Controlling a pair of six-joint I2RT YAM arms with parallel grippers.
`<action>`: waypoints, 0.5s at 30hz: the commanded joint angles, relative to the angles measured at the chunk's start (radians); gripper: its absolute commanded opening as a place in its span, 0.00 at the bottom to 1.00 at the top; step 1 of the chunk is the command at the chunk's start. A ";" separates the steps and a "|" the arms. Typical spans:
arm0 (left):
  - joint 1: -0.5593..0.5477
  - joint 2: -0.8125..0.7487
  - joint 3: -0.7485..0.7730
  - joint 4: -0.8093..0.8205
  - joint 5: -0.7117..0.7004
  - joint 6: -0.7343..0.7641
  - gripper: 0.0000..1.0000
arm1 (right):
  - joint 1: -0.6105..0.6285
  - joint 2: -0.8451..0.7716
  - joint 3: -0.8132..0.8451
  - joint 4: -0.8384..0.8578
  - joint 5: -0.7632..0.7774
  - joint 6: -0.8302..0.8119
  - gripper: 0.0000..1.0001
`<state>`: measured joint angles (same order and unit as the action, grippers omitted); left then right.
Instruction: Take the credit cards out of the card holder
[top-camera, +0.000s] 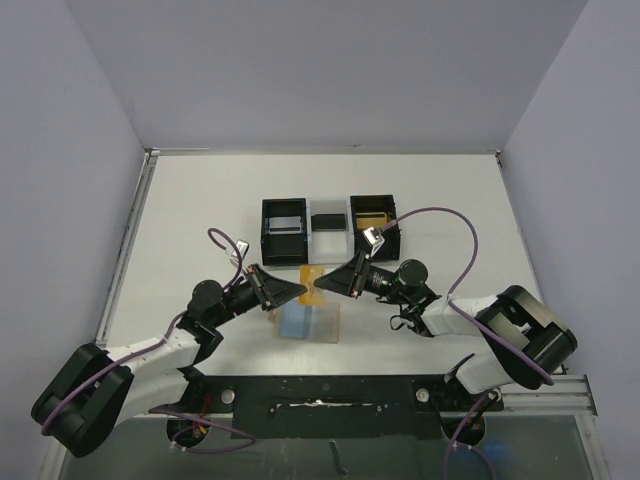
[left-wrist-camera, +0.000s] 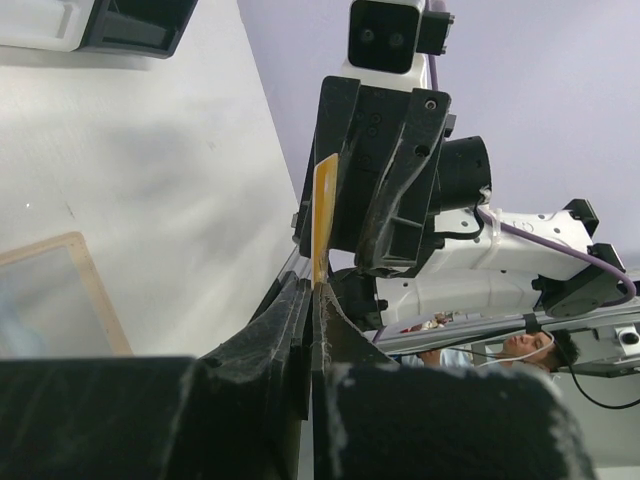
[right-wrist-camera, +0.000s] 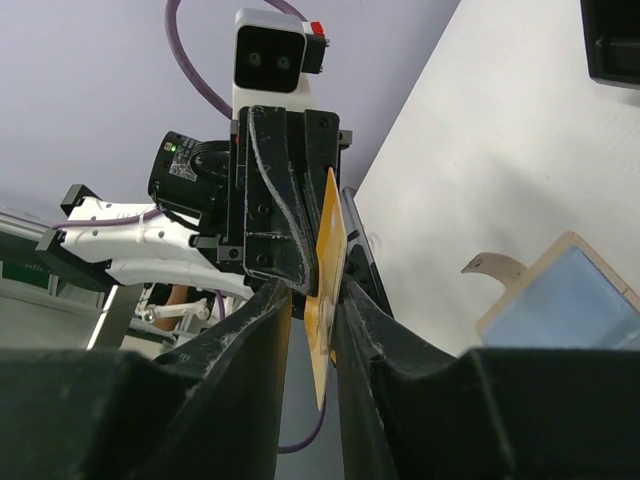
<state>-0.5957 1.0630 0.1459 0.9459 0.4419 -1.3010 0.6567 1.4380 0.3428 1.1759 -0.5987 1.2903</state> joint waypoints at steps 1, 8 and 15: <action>-0.002 0.021 0.033 0.076 0.018 0.007 0.00 | 0.018 -0.028 0.063 0.047 -0.020 -0.026 0.25; 0.000 0.029 0.028 0.108 0.022 -0.005 0.00 | 0.010 -0.016 0.048 0.088 -0.019 -0.004 0.00; 0.016 -0.075 0.054 -0.141 -0.027 0.049 0.39 | -0.048 -0.210 0.036 -0.221 0.081 -0.171 0.00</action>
<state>-0.5945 1.0580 0.1467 0.9401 0.4454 -1.2949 0.6437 1.3830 0.3641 1.0966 -0.5957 1.2518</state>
